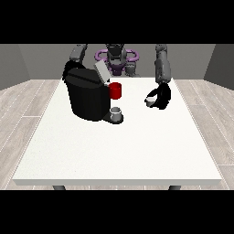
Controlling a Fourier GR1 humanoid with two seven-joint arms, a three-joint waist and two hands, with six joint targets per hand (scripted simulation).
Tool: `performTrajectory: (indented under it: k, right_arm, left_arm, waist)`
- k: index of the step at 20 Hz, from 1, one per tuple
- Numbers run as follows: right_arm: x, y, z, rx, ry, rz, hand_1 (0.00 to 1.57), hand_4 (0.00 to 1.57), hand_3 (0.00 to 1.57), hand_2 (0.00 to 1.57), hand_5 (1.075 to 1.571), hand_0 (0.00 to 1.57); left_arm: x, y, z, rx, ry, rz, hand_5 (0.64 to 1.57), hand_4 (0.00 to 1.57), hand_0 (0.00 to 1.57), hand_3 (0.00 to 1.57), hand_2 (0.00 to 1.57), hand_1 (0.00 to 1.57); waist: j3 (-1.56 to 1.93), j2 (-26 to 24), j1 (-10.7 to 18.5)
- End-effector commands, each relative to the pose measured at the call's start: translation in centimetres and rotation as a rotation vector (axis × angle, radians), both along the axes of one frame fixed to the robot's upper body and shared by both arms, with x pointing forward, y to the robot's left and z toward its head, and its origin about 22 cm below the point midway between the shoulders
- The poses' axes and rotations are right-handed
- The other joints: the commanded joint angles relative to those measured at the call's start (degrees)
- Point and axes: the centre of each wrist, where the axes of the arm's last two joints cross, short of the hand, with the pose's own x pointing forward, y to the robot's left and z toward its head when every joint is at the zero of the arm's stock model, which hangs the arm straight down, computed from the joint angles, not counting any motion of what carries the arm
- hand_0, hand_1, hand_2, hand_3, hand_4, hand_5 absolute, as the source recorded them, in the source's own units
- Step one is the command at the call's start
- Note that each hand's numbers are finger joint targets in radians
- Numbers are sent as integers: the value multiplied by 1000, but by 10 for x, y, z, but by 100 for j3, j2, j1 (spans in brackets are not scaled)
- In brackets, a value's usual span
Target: Insert the coffee pod into the coffee machine and close the lid
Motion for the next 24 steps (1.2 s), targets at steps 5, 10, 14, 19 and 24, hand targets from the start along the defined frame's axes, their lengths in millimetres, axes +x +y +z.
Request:
performTrajectory:
  k: [5, 10, 14, 19, 24]
  right_arm:
    - [-2, -7, -13, 41, 41, -30, 0, 442, 0, 0, 1571, 0]
    - [-5, -4, -32, 0, 99, -32, 0, 490, 0, 0, 1571, 0]
    - [14, -13, -16, 9, 47, -3, 0, 443, 0, 0, 1571, 0]
    - [12, -16, -29, 31, 45, -1, 0, 497, 0, 0, 1571, 0]
    - [9, -7, -35, 49, 102, -34, 0, 495, 0, 0, 1571, 0]
  left_arm:
    - [10, -12, 7, -14, -1, -97, 1571, 564, 1424, 1423, 1457, 1424]
    - [33, -36, 45, -32, -19, -193, 1571, 583, 1388, 1353, 1408, 1388]
    - [51, -32, 93, -33, -103, -219, 1571, 535, 1243, 1315, 1327, 1243]
    - [62, -34, 140, 11, -147, -286, 1571, 556, 1255, 1288, 1332, 1255]
    - [58, -52, 112, -43, -68, -309, 1571, 537, 1253, 1281, 1328, 1253]
  waist:
    - [-17, -224, 70]
    - [-15, -635, 133]
    - [-15, -303, 71]
    - [-12, -432, 38]
    - [-15, -781, 173]
